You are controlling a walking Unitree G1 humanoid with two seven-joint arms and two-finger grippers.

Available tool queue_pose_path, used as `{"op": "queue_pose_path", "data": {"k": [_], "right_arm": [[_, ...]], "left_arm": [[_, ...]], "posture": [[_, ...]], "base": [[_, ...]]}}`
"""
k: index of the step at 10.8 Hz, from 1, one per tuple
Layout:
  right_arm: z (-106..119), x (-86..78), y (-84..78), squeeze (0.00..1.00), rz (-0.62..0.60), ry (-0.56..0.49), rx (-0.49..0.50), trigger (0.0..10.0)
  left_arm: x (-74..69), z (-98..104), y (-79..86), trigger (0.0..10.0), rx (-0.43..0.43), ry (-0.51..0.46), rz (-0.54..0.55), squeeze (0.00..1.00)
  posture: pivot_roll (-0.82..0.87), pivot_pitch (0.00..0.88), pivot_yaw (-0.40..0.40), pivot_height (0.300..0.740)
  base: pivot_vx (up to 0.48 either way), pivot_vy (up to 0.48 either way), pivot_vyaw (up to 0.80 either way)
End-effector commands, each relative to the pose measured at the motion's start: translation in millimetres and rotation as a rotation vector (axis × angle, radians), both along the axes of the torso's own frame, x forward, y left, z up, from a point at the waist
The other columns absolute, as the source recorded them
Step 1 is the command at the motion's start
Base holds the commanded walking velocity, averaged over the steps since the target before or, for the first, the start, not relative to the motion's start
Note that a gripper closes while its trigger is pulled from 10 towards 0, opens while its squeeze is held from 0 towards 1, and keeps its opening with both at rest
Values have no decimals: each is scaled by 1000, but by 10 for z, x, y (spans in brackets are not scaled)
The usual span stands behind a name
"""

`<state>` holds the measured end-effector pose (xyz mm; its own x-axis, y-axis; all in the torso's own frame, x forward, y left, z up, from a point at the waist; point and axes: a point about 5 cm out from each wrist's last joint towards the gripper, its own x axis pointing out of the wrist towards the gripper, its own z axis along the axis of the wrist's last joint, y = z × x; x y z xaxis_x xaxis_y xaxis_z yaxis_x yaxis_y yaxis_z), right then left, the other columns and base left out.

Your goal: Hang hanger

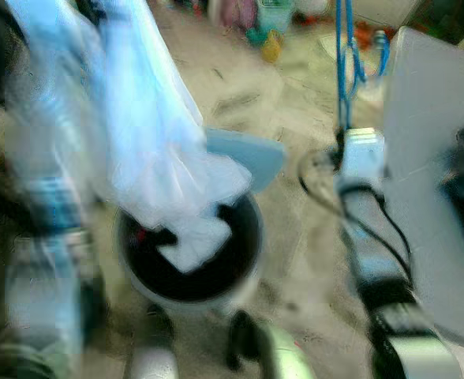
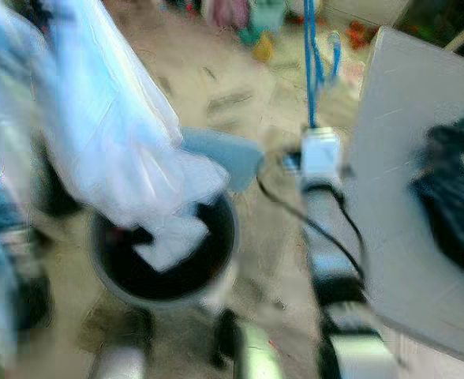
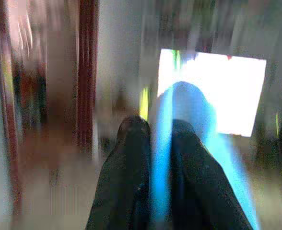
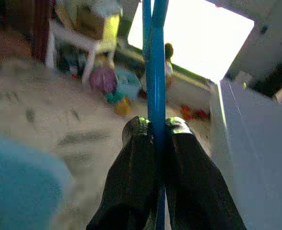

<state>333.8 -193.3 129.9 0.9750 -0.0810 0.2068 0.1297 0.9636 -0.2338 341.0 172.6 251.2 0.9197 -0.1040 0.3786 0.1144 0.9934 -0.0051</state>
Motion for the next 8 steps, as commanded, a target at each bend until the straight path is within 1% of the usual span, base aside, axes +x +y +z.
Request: {"op": "queue_pose_path", "data": {"k": [1,2,3,4,5,6,8], "right_arm": [[0,-34,-100,0,-10,0,-12,10000],[22,-19,-88,0,-8,-4,-14,10000],[45,-8,-51,0,-4,-12,-12,10000],[40,-13,-43,0,-2,-12,-12,10000],[29,-31,-37,0,3,-13,-13,10000],[26,-51,-57,0,3,-13,-17,10000],[45,-59,-101,0,-4,-17,-20,10000]], "left_arm": [[-27,-174,56,10000,8,76,52,0],[-92,-274,145,10000,-1,101,87,0],[-138,-346,162,10000,18,113,103,0],[-158,-383,135,10000,18,119,98,0],[-212,-471,50,10000,47,137,72,0],[-277,-602,-84,10000,66,172,14,0],[-315,-681,-101,10000,59,195,4,0]], "posture": [[157,211,-86,740],[151,212,-91,740],[150,213,-93,740],[148,213,-96,740],[142,212,-100,740],[133,206,-104,740],[123,195,-108,740]], "base": [[0,0,0],[0,0,0],[0,0,0],[0,0,0],[0,0,0],[0,0,0],[0,0,0]]}}
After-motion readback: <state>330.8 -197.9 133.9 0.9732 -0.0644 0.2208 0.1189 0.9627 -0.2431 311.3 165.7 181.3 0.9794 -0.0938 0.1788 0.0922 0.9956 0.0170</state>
